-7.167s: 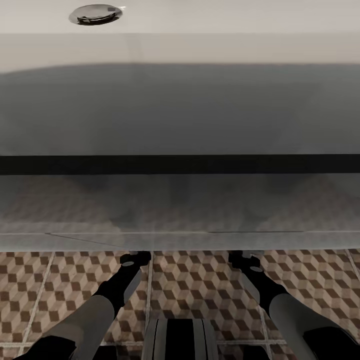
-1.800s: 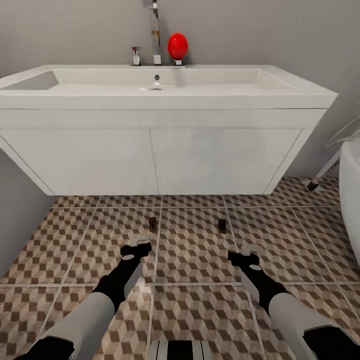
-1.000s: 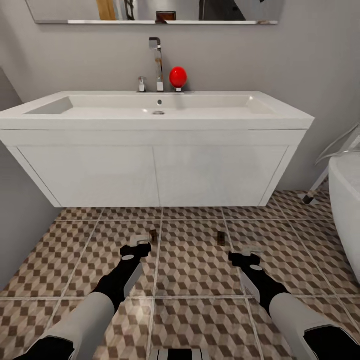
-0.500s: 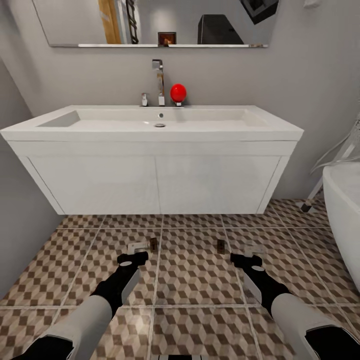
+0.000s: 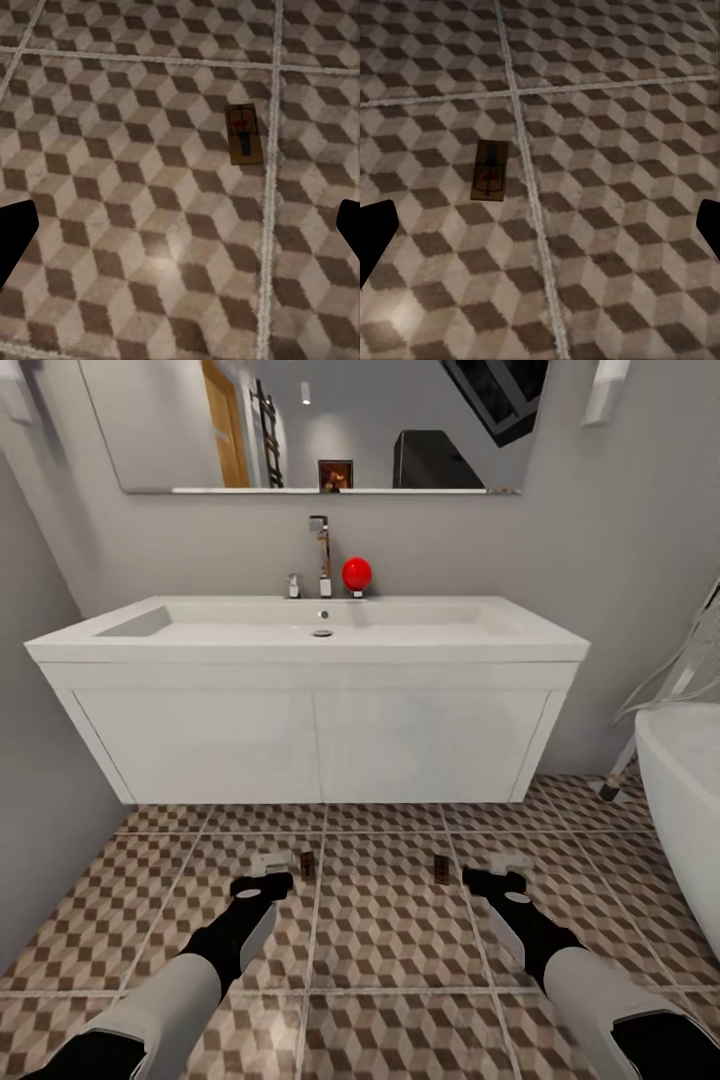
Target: Take the four mousetraps from the cabinet in the bathroom and place them on the bathroom floor. Make sure all four end up on the same floor surface, and ensure that at least two of them are either under or directly next to the same bathroom sink.
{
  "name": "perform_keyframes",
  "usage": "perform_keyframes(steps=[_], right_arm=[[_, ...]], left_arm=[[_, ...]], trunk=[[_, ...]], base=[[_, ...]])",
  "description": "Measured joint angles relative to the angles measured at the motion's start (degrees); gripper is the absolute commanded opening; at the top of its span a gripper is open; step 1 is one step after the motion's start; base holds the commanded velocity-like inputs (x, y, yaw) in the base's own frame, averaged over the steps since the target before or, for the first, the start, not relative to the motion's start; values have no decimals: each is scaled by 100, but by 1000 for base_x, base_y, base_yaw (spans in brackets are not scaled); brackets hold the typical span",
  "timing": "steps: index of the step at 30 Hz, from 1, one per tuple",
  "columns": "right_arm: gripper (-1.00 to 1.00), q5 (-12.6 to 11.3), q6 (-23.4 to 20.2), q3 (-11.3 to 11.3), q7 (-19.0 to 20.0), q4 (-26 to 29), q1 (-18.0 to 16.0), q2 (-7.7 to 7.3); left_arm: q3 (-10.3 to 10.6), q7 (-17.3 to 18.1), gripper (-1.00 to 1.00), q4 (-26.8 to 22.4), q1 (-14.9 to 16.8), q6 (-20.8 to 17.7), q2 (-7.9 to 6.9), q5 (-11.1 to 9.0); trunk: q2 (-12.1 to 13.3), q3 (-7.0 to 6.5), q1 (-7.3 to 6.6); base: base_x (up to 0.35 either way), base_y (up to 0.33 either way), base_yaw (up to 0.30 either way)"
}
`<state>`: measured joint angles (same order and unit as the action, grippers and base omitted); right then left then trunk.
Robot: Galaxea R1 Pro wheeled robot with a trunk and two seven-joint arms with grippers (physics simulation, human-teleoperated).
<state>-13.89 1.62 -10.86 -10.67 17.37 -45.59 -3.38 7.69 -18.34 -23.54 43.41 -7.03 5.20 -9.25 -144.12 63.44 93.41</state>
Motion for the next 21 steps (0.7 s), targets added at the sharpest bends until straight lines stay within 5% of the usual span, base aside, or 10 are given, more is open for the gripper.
perform_keyframes(steps=[21], right_arm=[[100,-16,15,0,12,-25,0,-9]], left_arm=[[-9,-4,100,397,0,19,-9,-14]], trunk=[[28,-466,-54]], base=[[0,0,0]])
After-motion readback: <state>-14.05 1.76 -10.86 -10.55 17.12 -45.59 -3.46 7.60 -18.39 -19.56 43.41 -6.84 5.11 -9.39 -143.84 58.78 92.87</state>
